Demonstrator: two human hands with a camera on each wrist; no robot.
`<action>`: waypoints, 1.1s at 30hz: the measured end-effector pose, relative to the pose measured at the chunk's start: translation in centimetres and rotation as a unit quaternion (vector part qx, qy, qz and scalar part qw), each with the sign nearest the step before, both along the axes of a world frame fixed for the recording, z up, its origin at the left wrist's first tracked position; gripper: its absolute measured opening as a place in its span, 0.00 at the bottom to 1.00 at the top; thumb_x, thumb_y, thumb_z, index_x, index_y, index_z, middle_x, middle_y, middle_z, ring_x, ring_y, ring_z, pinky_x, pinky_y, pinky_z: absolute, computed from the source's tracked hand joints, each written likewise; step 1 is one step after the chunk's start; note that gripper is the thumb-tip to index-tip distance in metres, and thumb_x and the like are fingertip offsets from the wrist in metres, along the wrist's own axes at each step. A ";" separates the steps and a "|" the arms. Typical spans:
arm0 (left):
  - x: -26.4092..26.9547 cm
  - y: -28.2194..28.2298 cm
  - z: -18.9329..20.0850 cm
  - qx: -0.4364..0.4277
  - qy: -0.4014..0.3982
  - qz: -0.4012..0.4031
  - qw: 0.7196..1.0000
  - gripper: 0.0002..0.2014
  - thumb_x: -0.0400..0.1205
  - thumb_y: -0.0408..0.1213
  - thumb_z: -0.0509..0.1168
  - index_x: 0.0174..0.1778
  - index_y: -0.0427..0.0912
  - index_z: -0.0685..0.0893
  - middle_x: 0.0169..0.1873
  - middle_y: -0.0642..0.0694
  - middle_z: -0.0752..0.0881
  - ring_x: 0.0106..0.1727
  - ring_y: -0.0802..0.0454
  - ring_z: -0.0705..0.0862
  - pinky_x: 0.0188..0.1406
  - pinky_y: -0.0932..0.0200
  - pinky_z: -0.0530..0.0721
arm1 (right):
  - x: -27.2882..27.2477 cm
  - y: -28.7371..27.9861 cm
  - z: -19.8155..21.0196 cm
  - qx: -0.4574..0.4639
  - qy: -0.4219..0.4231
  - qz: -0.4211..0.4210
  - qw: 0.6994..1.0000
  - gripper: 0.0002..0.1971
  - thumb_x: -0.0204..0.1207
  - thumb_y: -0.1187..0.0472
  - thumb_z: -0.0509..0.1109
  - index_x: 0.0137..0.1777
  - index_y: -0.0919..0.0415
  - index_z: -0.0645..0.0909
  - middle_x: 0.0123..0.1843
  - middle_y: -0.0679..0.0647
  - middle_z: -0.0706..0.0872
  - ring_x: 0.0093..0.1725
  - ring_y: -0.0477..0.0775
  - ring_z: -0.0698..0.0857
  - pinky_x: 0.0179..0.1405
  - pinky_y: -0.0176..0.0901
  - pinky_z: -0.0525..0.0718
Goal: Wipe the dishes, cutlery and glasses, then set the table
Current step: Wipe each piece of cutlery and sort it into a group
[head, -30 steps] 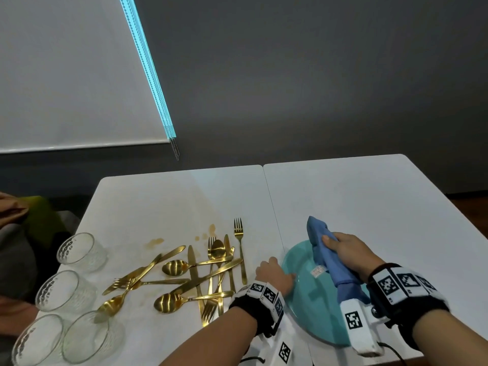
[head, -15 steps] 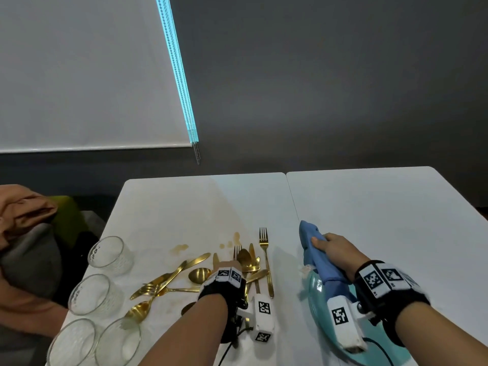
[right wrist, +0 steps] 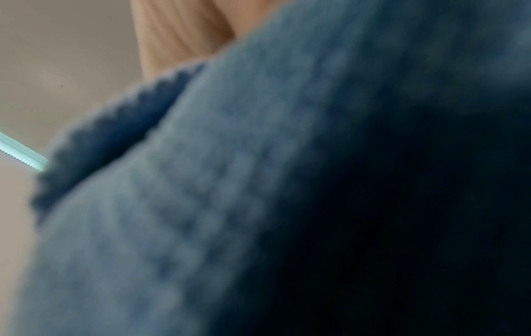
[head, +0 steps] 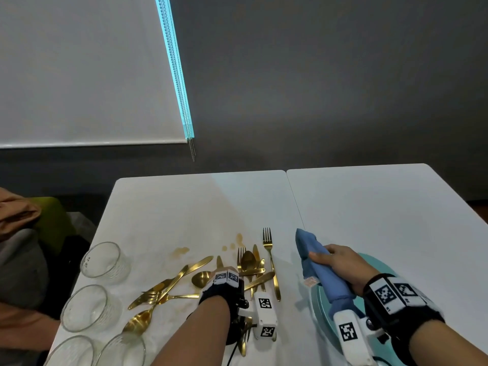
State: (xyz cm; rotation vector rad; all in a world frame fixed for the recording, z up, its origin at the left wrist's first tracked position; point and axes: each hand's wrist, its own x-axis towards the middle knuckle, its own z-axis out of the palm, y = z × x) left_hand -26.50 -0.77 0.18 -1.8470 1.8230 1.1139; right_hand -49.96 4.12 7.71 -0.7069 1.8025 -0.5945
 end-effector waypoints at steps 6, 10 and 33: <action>0.4 -0.5 -0.2 0.030 0.032 0.005 0.999 0.15 0.78 0.38 0.69 0.58 0.37 0.77 0.55 0.39 0.83 0.57 0.43 0.83 0.50 0.57 0.79 | 0.3 -0.3 -2.0 0.006 -0.050 -0.078 0.996 0.13 0.77 0.58 0.70 0.48 0.71 0.83 0.44 0.67 0.88 0.43 0.65 0.86 0.50 0.55 0.85; 0.7 -1.9 -0.4 0.019 0.120 0.131 0.984 0.03 0.82 0.36 0.59 0.44 0.43 0.75 0.37 0.44 0.81 0.39 0.48 0.82 0.36 0.59 0.84 | 1.1 -1.0 -2.6 0.029 -0.093 -0.143 0.985 0.17 0.75 0.57 0.72 0.53 0.73 0.82 0.51 0.70 0.88 0.52 0.69 0.87 0.58 0.61 0.84; -1.5 -5.2 5.2 -0.024 0.305 0.080 0.949 0.15 0.84 0.38 0.58 0.59 0.32 0.81 0.38 0.45 0.85 0.33 0.55 0.78 0.36 0.61 0.80 | 7.1 -8.4 -0.8 -0.046 -0.236 -0.235 0.942 0.22 0.83 0.54 0.61 0.65 0.73 0.74 0.61 0.69 0.82 0.61 0.67 0.81 0.58 0.57 0.81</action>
